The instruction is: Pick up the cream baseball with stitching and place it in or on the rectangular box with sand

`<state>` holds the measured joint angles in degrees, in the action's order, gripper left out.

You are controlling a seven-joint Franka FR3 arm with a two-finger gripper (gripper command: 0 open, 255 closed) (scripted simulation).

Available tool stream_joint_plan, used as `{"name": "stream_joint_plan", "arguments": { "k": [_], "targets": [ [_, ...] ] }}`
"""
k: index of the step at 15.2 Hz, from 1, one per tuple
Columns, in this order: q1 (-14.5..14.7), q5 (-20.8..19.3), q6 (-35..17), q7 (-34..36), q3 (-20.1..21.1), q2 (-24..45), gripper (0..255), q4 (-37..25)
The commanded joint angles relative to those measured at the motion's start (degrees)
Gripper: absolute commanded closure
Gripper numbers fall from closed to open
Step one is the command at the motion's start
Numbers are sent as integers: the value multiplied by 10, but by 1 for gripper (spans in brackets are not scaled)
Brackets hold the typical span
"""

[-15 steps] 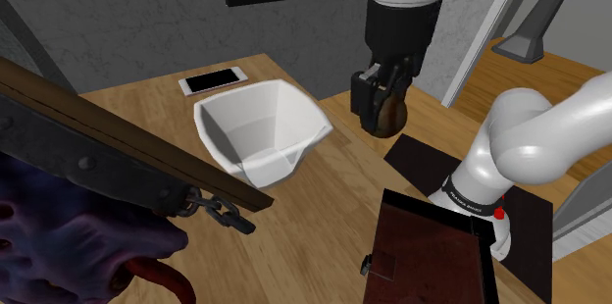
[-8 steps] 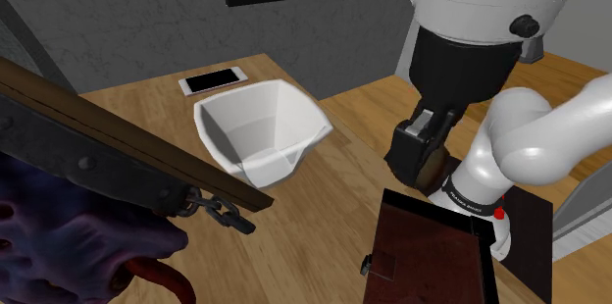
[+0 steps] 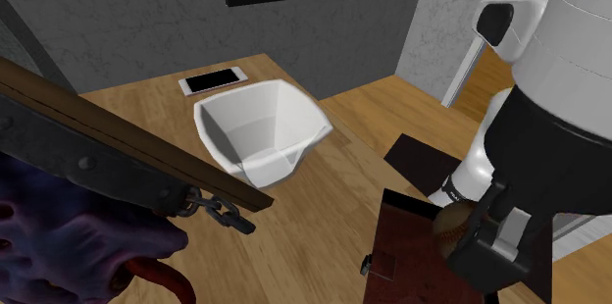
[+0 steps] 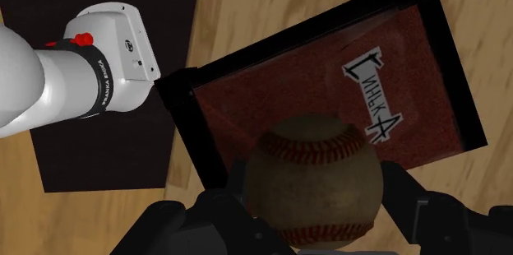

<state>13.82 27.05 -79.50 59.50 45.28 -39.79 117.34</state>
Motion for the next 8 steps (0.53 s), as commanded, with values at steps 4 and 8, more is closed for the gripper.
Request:
{"name": "stream_joint_plan", "arguments": {
  "k": [4, 8],
  "targets": [
    [4, 12, -30, 0, 15, -8, 255, 34],
    [8, 21, -57, -4, 25, -14, 255, 66]
  ]
}}
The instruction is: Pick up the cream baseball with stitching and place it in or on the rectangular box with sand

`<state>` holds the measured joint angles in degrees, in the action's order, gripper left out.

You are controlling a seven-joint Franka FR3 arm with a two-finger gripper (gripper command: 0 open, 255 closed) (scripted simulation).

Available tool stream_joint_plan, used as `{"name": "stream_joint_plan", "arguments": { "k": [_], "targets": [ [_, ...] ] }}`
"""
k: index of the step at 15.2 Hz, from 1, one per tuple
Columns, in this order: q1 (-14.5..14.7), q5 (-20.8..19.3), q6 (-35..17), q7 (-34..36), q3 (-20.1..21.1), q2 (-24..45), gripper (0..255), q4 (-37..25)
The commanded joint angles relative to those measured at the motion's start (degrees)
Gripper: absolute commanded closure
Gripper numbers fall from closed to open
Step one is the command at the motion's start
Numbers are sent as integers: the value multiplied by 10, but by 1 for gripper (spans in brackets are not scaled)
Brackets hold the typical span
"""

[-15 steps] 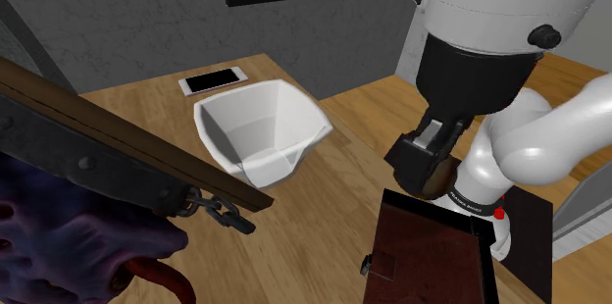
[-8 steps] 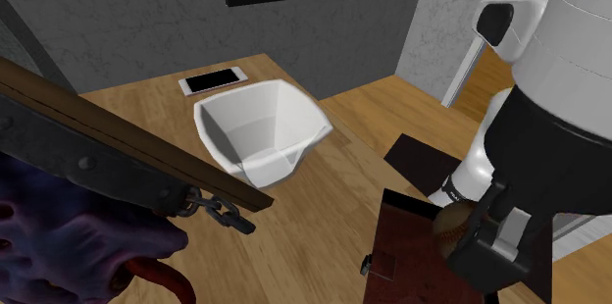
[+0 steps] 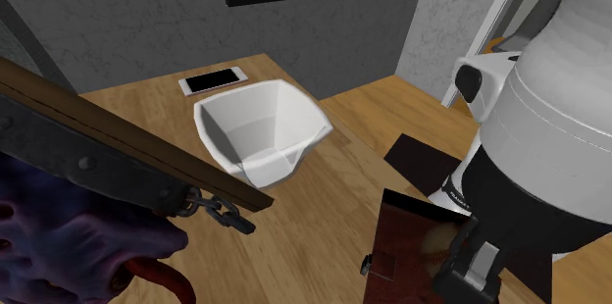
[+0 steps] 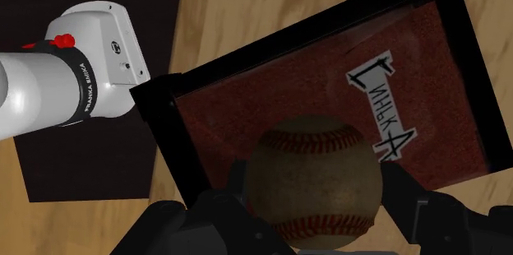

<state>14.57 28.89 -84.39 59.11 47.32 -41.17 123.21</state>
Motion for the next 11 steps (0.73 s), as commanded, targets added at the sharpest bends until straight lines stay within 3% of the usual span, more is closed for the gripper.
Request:
{"name": "stream_joint_plan", "arguments": {
  "k": [1, 5, 11],
  "targets": [
    [1, 5, -15, -1, 7, -2, 255, 15],
    [3, 15, -44, -5, 20, -5, 255, 46],
    [3, 15, -44, -5, 20, -5, 255, 46]
  ]
}}
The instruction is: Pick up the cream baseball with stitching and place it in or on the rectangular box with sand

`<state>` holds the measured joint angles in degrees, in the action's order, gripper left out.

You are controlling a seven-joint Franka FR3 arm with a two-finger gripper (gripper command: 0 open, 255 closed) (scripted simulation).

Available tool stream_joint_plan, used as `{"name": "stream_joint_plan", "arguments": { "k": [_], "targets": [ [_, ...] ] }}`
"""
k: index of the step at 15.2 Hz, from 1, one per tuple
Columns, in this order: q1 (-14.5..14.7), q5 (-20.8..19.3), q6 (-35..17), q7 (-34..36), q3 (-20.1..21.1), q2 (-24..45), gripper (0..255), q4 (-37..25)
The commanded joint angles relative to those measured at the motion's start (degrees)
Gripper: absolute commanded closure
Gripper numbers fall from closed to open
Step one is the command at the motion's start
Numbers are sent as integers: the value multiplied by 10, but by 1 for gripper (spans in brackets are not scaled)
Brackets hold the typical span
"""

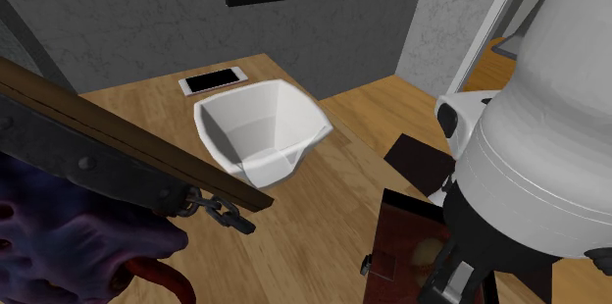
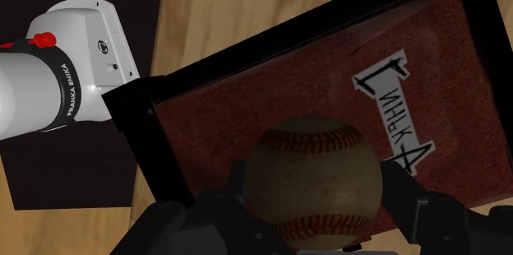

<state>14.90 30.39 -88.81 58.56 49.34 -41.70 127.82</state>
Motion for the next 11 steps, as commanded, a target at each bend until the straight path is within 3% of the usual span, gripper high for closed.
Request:
{"name": "stream_joint_plan", "arguments": {
  "k": [1, 2, 3, 8, 11],
  "targets": [
    [0, 0, 0, 0, 0, 0, 255, 0],
    [0, 0, 0, 0, 0, 0, 255, 0],
    [0, 0, 0, 0, 0, 0, 0, 0],
    [0, 0, 0, 0, 0, 0, 0, 0],
    [-11, -19, 47, 9, -15, 17, 0, -62]
  ]
}}
